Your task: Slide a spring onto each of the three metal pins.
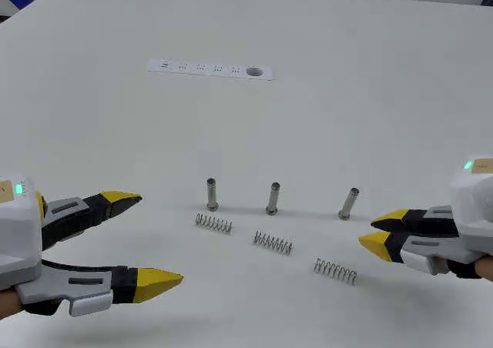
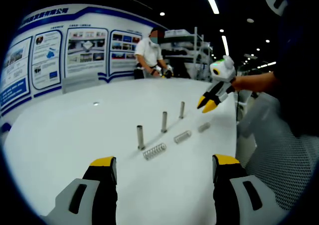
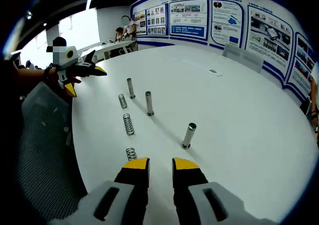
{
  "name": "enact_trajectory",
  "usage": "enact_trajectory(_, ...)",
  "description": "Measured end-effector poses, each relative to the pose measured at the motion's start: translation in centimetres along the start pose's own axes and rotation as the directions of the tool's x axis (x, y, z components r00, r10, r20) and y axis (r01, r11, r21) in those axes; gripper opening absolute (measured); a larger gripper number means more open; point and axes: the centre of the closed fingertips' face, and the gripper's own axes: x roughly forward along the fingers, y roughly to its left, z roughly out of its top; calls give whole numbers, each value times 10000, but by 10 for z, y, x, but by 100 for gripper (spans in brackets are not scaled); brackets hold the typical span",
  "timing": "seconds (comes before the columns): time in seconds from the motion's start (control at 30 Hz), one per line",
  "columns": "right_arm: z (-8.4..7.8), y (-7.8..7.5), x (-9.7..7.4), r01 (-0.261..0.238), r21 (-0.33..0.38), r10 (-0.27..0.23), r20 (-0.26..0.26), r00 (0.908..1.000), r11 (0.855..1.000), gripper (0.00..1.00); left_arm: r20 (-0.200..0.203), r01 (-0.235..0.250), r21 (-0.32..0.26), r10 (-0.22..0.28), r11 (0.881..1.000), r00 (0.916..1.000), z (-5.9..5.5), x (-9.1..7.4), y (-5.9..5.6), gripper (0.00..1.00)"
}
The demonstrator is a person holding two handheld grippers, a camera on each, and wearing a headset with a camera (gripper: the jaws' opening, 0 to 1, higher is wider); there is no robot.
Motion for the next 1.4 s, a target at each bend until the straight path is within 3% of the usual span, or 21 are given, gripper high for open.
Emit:
enact_trajectory(0.33,-11,29,6,-1170,-448,1153,-389,9926,9921,19,-72,2,-10,-2,10000,10000,-2,0,-2,80)
enact_trajectory(0.53,-19,39,12,-1562,-700,1509,-751,9857,9852,19,-37,-8,4,8,10000,10000,-1,1,-2,79)
enact_trajectory(0.8,-29,43,18,-1722,-1208,1561,-1322,9789,9776,18,-7,-11,-55,11,10000,10000,-3,0,-3,78)
enact_trajectory(1.4,-37,41,23,-1727,-1475,1483,-1626,9755,9739,14,-23,106,-96,-106,9999,9999,-3,0,-4,77)
